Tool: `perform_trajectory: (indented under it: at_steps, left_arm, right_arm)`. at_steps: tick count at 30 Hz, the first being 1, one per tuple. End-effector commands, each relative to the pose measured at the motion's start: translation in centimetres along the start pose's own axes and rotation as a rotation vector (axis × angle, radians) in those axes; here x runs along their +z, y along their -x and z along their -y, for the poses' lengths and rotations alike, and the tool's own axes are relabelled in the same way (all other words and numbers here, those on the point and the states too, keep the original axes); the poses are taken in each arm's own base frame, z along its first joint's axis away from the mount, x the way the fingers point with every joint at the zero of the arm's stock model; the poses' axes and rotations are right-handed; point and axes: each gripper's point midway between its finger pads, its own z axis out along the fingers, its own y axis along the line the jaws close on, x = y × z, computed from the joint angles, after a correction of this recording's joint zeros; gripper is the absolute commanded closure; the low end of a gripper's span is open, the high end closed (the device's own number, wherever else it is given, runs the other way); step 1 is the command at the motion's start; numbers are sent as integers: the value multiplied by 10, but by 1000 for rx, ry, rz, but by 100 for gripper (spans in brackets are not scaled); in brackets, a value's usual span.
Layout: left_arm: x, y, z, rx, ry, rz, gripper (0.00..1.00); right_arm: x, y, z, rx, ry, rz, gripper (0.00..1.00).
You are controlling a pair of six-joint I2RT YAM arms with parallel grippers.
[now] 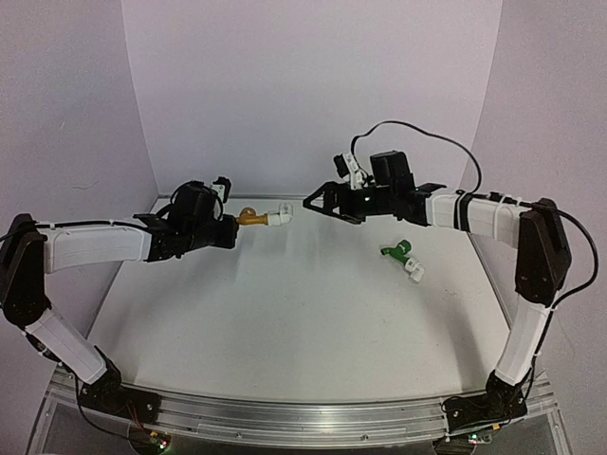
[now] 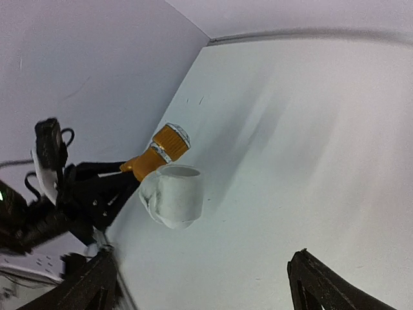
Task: Install the water faucets
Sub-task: Screw the water faucet onto the adaptor.
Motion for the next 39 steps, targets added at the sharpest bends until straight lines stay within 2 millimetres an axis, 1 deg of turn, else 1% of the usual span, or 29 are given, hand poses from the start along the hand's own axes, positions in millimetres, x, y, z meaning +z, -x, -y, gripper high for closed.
perform_trajectory:
  at_steps: [1,2,5,8,11,14,17,20,24,26,28,30,33,36,39]
  left_arm:
    - [-6,31,15,-54,-73,-31,100]
    - [-6,30,20,-48,-101,-51,100]
    - [-5,28,25,-43,-145,-89,100]
    - [-6,24,36,-34,-218,-130,100]
    - [-5,19,51,-12,-303,-182,100]
    - [-6,15,61,3,-358,-211,100]
    - [-8,11,69,12,-410,-231,100]
    - [-12,9,77,16,-463,-246,100]
    - [-15,9,83,18,-498,-256,100]
    - [-16,9,85,20,-506,-261,100]
    - [-17,10,86,20,-519,-262,100]
    - [-18,11,88,21,-529,-264,100]
    - [-18,11,89,24,-532,-265,100]
    - [-17,12,87,28,-520,-259,100]
    - [-16,13,82,30,-492,-248,100]
  right_arm:
    - [-40,17,-26,-688,-143,43,6]
    - [-42,18,-29,-802,-165,44,6]
    - [-41,12,-36,-1017,-191,28,11]
    - [-33,-6,-48,-1232,-175,-5,12]
    - [-18,-23,-58,-1427,-169,-41,12]
    - [-5,-36,-60,-1545,-165,-77,12]
    - [6,-40,-60,-1624,-185,-84,13]
    - [10,-45,-57,-1683,-192,-99,14]
    - [13,-58,-48,-1773,-190,-147,17]
    - [15,-60,-41,-1812,-219,-170,19]
    - [19,-59,-32,-1841,-270,-185,23]
    - [21,-53,-32,-1842,-305,-147,31]
    - [22,-48,-38,-1810,-305,-98,46]
    - [24,-48,-42,-1759,-285,-74,61]
    - [25,-45,-49,-1639,-264,-40,77]
